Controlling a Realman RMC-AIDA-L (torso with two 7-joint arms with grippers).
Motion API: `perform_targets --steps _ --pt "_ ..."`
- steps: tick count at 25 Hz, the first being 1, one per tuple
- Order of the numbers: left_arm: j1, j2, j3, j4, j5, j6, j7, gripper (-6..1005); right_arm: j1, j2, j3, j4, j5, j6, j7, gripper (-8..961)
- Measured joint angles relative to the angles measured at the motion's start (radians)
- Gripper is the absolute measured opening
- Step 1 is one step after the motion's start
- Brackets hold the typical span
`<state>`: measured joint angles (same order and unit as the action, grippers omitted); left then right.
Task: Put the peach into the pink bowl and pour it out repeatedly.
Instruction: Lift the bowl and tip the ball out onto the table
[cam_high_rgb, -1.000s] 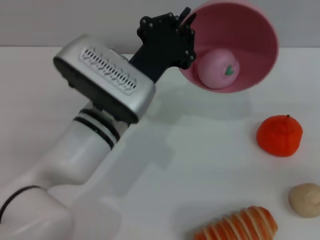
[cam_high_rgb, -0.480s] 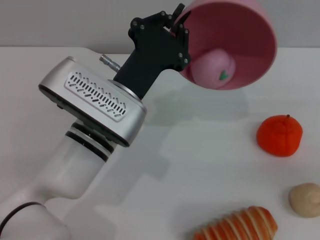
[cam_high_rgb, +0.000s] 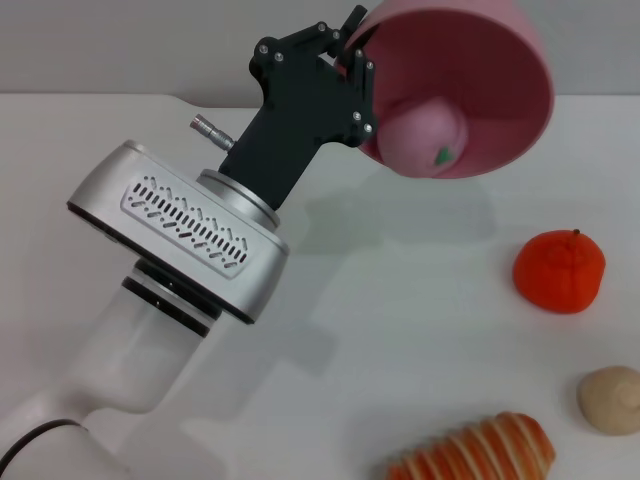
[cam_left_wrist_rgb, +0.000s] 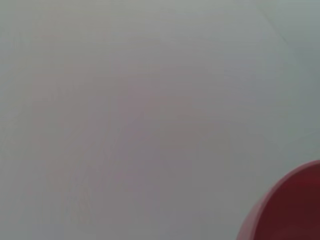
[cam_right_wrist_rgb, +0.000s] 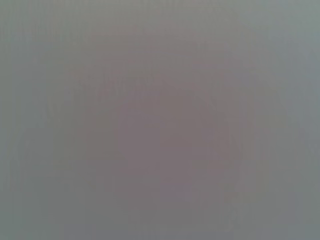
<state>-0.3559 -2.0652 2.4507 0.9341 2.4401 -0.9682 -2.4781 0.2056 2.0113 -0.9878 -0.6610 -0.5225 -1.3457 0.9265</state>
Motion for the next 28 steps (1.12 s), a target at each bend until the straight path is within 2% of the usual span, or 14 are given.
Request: perform_targets --steps 22,25,28 --pt "0.012 -0.004 0.016 -0.003 -0.007 -0.051 0.037 38 -0.003 0.009 0.0 0.0 0.0 0.004 0.0 503" --pt "0.008 -0.004 -0.005 0.013 -0.013 0.012 0.0 39 -0.001 0.009 0.0 0.0 -0.004 0.005 0.002 501" --pt "-0.003 -0.001 -0.088 0.071 -0.023 0.205 -0.045 39 0.003 0.001 0.0 -0.013 -0.058 0.005 0.054 498"
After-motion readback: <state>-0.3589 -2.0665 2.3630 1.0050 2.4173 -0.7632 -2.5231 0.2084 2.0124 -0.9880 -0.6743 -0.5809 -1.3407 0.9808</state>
